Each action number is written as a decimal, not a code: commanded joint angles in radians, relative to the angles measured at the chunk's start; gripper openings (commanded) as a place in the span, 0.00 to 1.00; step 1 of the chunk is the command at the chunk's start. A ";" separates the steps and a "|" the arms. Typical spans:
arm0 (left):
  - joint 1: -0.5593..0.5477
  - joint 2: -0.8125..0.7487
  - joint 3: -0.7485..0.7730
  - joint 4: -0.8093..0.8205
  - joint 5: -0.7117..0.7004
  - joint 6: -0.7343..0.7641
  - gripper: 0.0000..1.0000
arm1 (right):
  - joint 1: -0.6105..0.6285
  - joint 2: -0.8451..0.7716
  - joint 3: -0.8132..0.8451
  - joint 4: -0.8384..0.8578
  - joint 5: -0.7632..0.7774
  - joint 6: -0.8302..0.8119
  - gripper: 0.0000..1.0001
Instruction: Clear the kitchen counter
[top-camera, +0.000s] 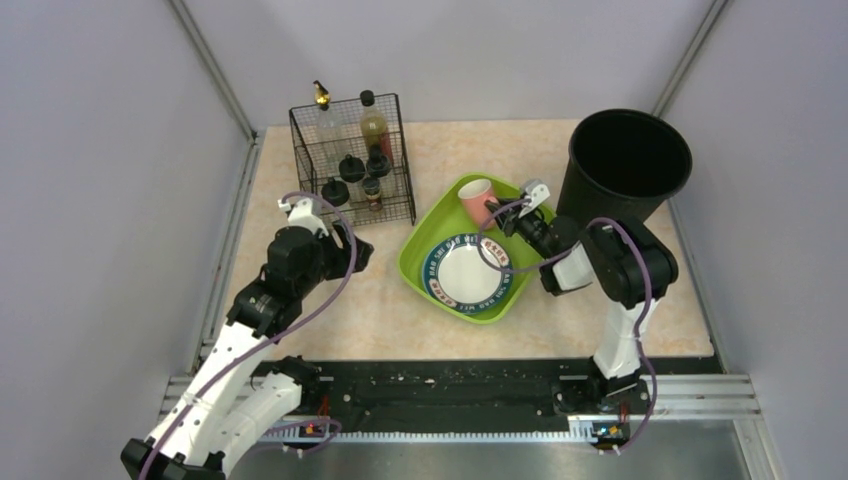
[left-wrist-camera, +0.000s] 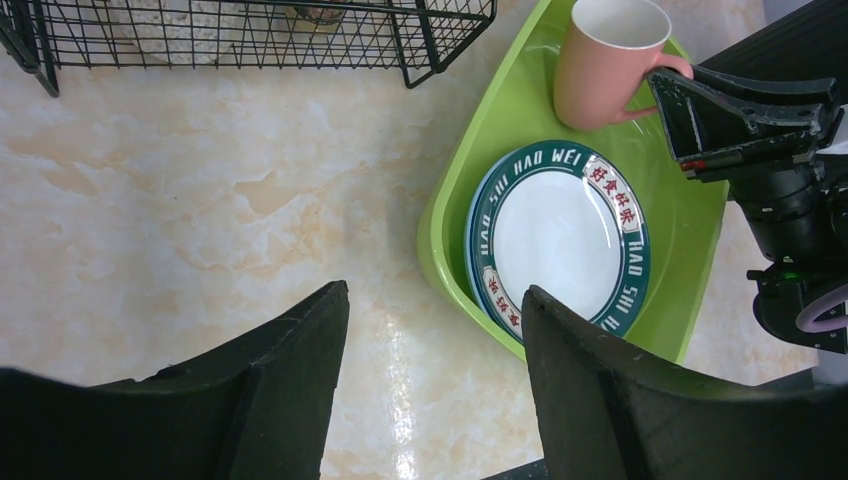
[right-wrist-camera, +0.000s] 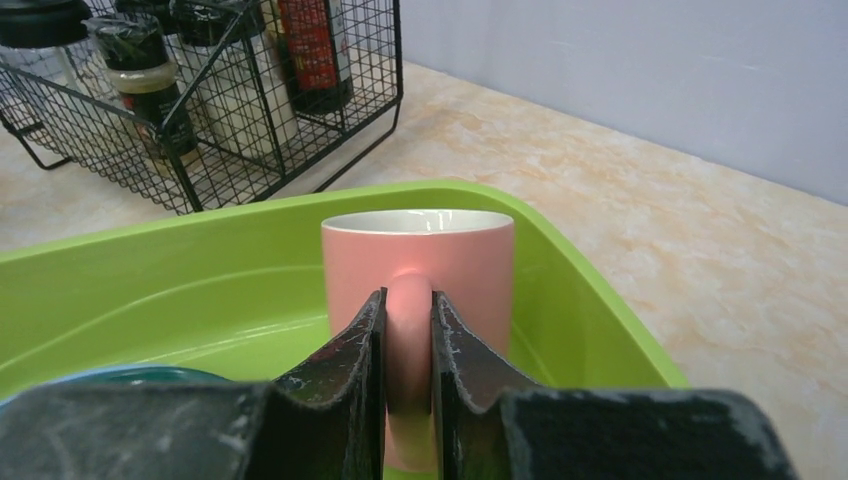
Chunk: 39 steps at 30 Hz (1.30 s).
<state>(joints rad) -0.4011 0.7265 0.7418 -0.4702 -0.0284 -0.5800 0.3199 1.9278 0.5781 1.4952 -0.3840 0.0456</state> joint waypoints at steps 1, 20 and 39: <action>-0.001 -0.023 -0.003 0.050 0.016 0.009 0.68 | -0.012 -0.099 -0.027 -0.012 0.011 -0.015 0.19; -0.001 -0.080 -0.011 0.032 0.060 0.001 0.68 | -0.012 -0.394 -0.023 -0.582 0.086 -0.018 0.42; -0.001 -0.107 -0.009 -0.002 0.051 0.000 0.69 | 0.046 -0.634 0.082 -0.933 0.174 0.015 0.46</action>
<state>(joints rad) -0.4011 0.6235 0.7254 -0.4934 0.0181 -0.5808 0.3344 1.3880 0.5659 0.7002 -0.2523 0.0563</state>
